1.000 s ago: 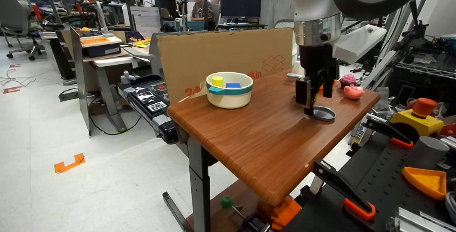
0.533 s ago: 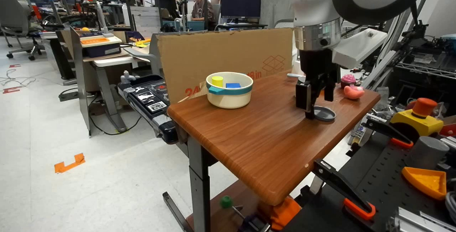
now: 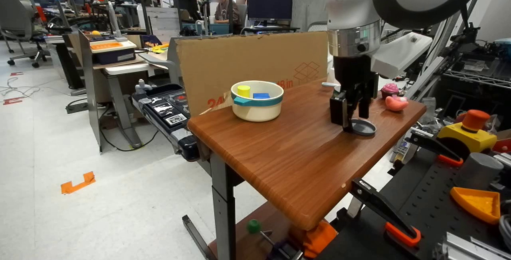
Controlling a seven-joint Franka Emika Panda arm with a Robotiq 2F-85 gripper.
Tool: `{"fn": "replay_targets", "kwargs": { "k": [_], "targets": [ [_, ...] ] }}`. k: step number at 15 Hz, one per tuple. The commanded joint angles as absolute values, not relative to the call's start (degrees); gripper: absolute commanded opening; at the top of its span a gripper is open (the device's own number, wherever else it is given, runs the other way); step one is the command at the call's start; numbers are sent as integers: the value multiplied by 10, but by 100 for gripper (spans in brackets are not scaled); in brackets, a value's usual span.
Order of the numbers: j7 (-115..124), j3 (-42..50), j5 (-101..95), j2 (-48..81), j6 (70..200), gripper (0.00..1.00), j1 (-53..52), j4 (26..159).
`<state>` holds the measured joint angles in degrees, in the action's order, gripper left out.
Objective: Pick up the lid from the table and put it on the bottle, then pick up the plush toys and put them on the pan
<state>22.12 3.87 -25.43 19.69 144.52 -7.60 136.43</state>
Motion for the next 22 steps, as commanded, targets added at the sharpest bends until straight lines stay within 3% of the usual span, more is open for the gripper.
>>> {"fn": "replay_targets", "kwargs": {
  "k": [1,5,7,22],
  "targets": [
    [222,48,-262,199,1460,43,-88,1372],
    [218,47,-259,200,1459,12,-88,1373],
    [216,47,-258,198,1460,1,-87,1372],
    [200,43,-248,177,1480,2,-78,1385]
  ]
}}
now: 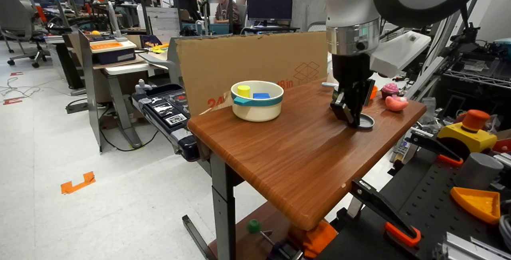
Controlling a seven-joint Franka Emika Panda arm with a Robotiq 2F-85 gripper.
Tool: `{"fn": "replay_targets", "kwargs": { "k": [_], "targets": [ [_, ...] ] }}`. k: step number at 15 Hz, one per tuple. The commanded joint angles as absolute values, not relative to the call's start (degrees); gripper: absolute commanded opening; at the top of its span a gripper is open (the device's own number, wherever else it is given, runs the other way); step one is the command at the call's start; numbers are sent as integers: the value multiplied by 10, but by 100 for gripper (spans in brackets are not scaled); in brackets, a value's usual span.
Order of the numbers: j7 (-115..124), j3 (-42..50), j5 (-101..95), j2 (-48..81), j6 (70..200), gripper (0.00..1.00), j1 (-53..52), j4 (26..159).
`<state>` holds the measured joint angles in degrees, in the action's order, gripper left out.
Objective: Pick up the lid from the table and put it on the bottle, then pick up the plush toys and put them on the pan
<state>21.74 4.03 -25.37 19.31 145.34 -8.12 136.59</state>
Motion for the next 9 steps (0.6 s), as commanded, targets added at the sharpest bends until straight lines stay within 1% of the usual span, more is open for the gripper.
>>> {"fn": "replay_targets", "kwargs": {
  "k": [1,9],
  "targets": [
    [197,43,-247,174,1485,2,-78,1388],
    [175,41,-245,152,1523,2,-78,1415]
  ]
}}
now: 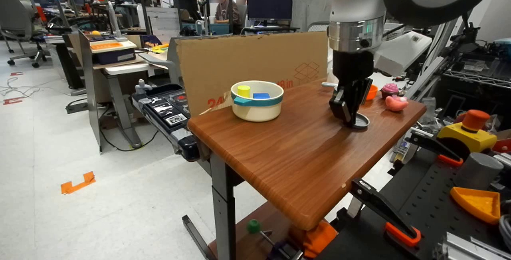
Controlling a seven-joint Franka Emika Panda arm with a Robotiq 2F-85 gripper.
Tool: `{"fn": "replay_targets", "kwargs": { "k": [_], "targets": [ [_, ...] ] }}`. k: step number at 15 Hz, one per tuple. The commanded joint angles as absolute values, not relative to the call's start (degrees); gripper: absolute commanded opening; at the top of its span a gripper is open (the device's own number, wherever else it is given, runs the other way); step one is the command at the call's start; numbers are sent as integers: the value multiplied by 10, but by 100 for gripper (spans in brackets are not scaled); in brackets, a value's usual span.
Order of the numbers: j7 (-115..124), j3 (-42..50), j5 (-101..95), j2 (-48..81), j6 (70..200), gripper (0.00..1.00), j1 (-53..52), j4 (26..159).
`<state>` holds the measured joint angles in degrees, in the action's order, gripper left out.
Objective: Pick up the lid from the table and put it on the bottle, then pick up the plush toys and put them on the pan
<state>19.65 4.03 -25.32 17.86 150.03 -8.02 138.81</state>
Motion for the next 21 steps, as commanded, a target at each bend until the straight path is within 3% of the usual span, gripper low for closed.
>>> {"fn": "replay_targets", "kwargs": {
  "k": [1,21],
  "targets": [
    [176,41,-244,148,1528,2,-78,1419],
    [183,37,-208,69,1576,2,-59,1441]
  ]
}}
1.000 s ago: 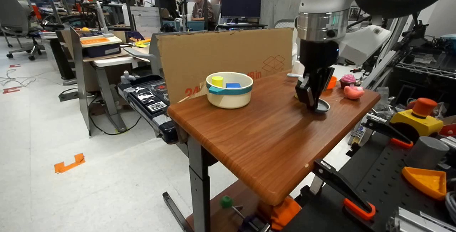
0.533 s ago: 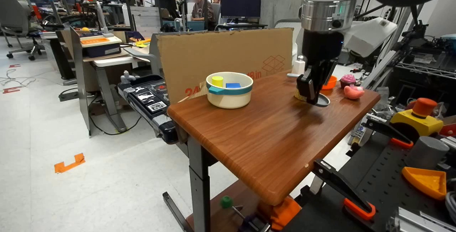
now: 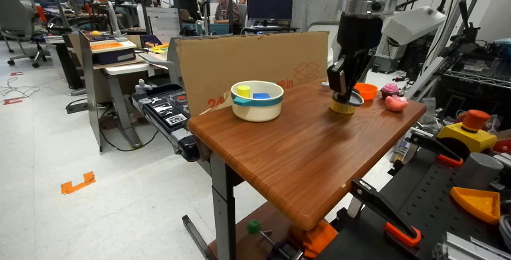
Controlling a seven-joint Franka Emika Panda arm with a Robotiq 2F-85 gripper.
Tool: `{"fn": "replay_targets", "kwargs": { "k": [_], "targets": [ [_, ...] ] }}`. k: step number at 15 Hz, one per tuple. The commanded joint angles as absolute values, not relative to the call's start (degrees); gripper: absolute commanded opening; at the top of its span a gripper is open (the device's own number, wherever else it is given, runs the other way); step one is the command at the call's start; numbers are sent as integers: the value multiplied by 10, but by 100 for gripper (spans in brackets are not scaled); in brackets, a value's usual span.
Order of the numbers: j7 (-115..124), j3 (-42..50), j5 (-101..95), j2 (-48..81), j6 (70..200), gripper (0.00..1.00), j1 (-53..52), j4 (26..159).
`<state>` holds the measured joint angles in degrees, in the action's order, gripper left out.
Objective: Pick up the lid from the table and put it on the bottle, then pick up the plush toys and put them on the pan
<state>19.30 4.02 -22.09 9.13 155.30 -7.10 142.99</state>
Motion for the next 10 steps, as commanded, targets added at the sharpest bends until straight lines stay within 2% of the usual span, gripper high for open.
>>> {"fn": "replay_targets", "kwargs": {
  "k": [1,10],
  "targets": [
    [186,38,-210,66,1579,2,-58,1441],
    [155,38,-196,64,1572,2,-30,1426]
  ]
}}
